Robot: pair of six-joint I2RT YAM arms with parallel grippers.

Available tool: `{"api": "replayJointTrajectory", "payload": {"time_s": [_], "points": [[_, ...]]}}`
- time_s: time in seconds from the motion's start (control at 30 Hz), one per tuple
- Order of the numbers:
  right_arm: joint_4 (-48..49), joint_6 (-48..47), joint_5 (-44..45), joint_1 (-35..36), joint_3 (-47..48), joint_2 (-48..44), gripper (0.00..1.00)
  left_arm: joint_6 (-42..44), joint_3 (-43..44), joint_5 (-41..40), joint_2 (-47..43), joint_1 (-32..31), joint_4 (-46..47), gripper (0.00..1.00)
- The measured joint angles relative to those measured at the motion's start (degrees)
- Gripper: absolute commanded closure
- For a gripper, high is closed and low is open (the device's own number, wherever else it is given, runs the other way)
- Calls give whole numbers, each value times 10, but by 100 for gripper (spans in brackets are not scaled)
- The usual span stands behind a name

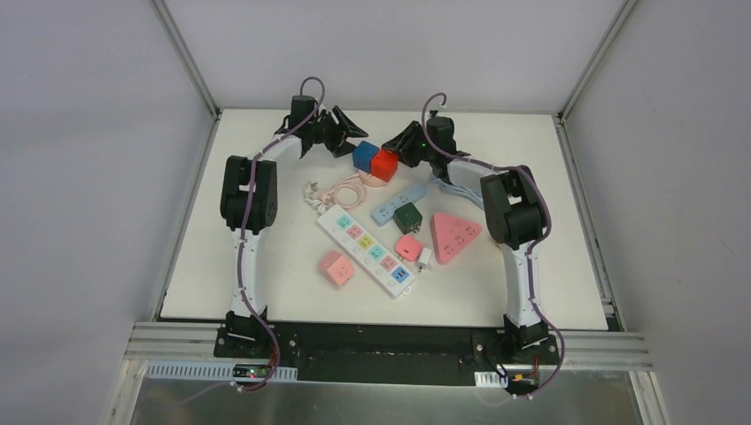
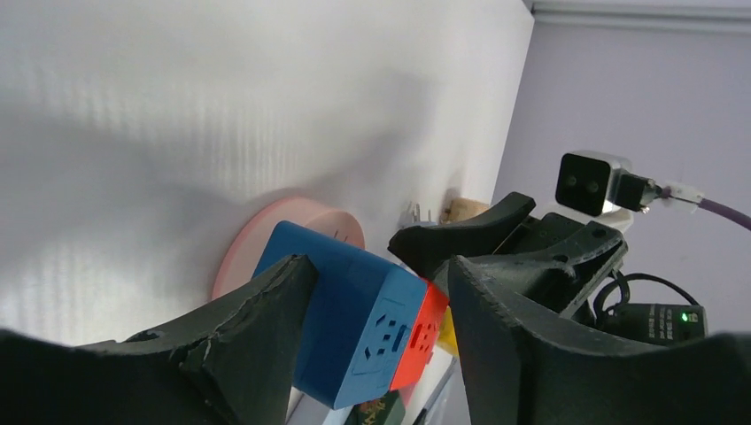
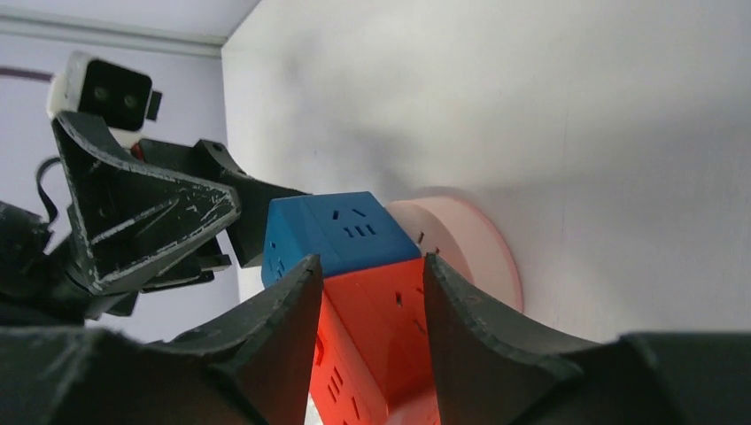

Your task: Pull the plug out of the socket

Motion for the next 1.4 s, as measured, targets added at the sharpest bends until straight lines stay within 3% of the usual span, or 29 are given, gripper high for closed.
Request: {"api": "replayJointTrajectory", "payload": {"time_s": [0.1, 0.27, 0.43, 0.77, 1.0, 1.1, 1.4], "points": [[0, -42, 20, 13, -41, -33, 45, 2, -7, 15, 0, -13, 3, 36], [-26, -138, 70, 39, -72, -98, 16, 31, -5, 23, 0, -19, -33, 25], [-96, -248, 79, 45, -29, -130, 8, 92, 25, 17, -6, -19, -127, 22], [-269, -480, 60, 41, -9, -154, 10, 167, 35, 2, -42, -19, -210, 23], [-337, -530, 21, 52, 41, -135, 11, 174, 5, -11, -45, -26, -218, 24], [-342, -543, 21, 64, 47, -127, 18, 173, 2, -17, -45, -33, -221, 25], [-343, -604, 77, 86, 53, -78, 25, 151, 6, -47, -45, -46, -252, 26]]}}
